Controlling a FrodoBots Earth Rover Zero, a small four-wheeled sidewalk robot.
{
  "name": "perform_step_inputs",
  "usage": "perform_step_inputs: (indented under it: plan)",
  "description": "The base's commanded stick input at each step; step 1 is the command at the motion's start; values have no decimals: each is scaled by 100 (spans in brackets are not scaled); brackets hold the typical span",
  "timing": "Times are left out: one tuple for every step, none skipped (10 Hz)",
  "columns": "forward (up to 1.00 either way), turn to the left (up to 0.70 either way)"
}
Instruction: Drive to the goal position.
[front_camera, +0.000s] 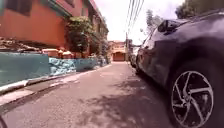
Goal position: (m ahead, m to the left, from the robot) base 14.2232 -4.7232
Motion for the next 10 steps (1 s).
perform_step_inputs:
  plan:
    - [70, 0]
    - [70, 0]
    - [70, 0]
    - [70, 0]
    - [70, 0]
    - [70, 0]
    - [70, 0]
    - [70, 0]
    - [70, 0]
    - [70, 0]
